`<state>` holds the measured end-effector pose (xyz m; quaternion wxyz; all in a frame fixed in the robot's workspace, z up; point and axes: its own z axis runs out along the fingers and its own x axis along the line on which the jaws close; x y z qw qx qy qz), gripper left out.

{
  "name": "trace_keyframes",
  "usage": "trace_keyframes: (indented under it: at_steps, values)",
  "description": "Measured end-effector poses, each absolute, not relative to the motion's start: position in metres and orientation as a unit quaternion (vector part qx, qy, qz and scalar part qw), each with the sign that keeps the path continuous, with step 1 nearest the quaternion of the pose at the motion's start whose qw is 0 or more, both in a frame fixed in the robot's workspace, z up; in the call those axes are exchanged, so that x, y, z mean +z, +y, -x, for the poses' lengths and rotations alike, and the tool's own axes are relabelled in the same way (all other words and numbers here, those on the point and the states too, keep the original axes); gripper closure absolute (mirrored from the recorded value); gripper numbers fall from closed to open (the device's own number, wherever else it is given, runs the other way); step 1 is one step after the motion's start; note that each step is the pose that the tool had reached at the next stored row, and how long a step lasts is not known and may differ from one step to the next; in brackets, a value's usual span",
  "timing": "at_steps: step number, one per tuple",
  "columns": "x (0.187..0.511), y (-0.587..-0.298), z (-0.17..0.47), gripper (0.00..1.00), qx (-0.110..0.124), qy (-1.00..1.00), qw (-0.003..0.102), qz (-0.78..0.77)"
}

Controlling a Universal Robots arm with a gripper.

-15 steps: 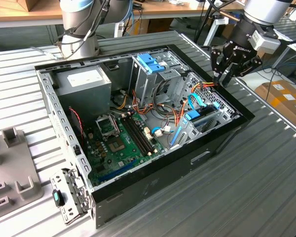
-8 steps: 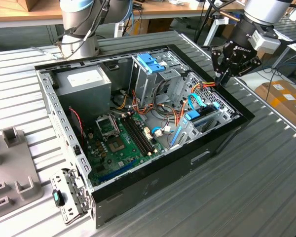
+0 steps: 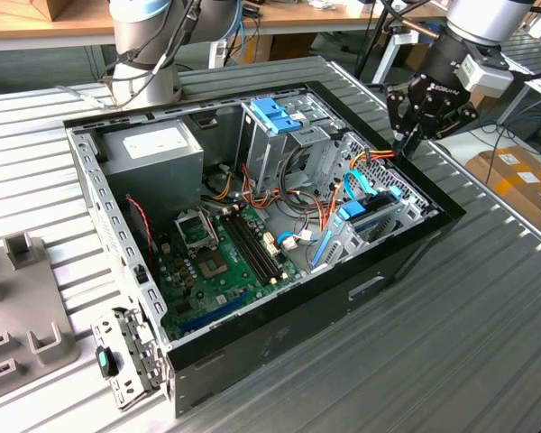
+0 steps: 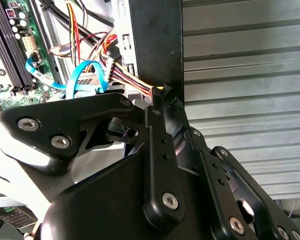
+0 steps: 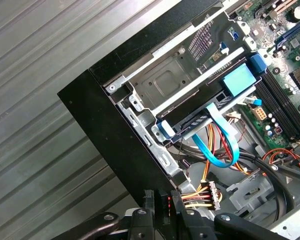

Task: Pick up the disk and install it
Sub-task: 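Insert the second disk wire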

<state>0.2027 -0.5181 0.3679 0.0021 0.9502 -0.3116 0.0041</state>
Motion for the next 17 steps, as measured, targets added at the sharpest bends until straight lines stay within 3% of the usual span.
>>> trace_keyframes:
  at_steps: [4,5,7,17]
  values:
    - [0.3680,-0.5182,-0.2027,0.73,0.004,-0.312,0.002,-0.950]
    - [0.3680,-0.5182,-0.2027,0.81,0.004,-0.312,0.002,-0.950]
    - [0.3680,-0.5182,-0.2027,0.84,0.004,-0.312,0.002,-0.950]
    - [0.3684,-0.5182,-0.2027,0.84,0.004,-0.312,0.002,-0.950]
